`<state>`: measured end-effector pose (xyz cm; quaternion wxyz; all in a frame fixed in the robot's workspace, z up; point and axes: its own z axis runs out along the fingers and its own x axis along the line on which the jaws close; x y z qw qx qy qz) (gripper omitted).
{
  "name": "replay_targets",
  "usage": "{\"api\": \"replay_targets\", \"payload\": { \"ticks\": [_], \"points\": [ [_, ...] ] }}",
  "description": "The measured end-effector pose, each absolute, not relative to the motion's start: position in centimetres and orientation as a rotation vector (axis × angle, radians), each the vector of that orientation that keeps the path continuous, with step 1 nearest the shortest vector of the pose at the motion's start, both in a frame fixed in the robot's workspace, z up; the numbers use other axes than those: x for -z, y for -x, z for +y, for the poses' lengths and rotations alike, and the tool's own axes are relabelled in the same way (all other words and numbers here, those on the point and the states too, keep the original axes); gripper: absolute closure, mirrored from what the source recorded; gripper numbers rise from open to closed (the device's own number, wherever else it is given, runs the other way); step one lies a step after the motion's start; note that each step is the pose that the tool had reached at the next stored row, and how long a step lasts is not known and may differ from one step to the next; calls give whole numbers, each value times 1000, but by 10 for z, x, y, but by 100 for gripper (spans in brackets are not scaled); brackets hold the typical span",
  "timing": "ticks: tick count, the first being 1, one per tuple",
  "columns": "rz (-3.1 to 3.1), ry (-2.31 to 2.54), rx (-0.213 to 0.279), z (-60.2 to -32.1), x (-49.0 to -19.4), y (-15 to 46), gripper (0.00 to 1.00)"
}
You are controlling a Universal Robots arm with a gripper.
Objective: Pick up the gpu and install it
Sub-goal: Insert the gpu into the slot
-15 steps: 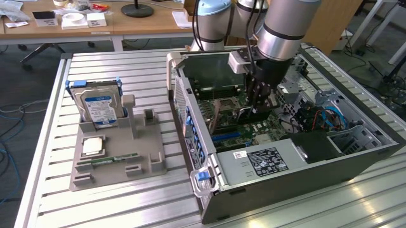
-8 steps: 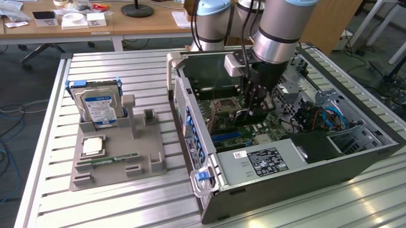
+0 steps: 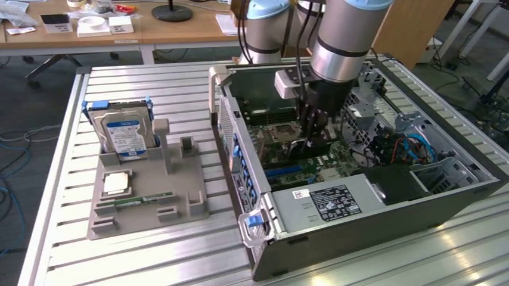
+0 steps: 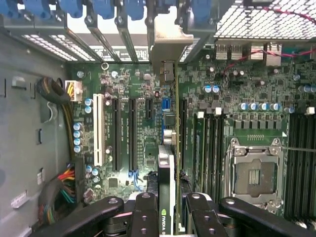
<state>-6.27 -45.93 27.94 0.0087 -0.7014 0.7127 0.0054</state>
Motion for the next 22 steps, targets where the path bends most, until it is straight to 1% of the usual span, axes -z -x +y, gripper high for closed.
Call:
{"api": "replay_targets", "payload": {
  "ticks": [22],
  "points": [
    [2233,2185,-16,-462,-274,71,73]
  ]
}}
